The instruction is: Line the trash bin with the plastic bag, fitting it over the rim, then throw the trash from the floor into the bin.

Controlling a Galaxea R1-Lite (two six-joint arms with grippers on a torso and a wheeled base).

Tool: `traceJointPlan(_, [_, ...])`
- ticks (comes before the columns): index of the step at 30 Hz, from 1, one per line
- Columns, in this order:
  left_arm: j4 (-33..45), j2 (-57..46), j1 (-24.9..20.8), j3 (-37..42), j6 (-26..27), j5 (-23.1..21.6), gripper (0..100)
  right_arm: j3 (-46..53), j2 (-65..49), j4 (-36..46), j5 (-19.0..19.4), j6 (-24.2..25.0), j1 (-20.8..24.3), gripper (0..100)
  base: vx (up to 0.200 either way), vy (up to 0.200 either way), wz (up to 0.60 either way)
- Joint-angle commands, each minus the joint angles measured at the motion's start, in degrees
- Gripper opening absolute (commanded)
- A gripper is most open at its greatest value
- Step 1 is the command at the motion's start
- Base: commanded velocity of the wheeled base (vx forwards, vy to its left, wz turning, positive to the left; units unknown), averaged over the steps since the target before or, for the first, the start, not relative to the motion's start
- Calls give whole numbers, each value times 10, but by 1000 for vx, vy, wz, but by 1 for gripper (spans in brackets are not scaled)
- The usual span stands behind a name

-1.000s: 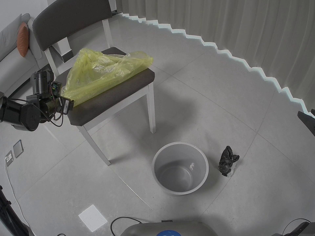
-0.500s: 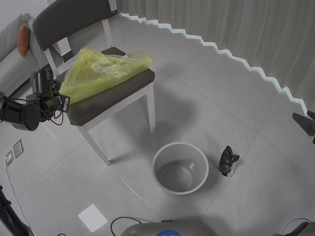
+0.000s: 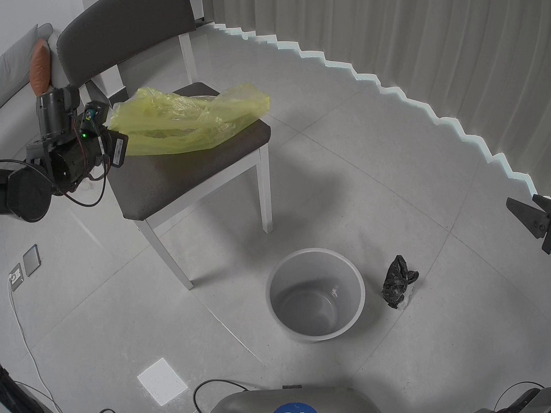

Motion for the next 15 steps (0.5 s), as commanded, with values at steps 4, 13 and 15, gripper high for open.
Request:
traceJointPlan(4, [1, -113, -104, -4, 59, -50, 0, 5, 3, -3, 1, 0, 3, 100, 0, 0, 0])
traceJointPlan(13, [102, -172, -225, -88, 139, -71, 0, 10, 37, -17, 1, 1, 4, 100, 0, 0, 0])
traceJointPlan(15, [132, -180, -254, -107, 140, -71, 0, 16, 45, -27, 1, 1, 4, 100, 0, 0, 0])
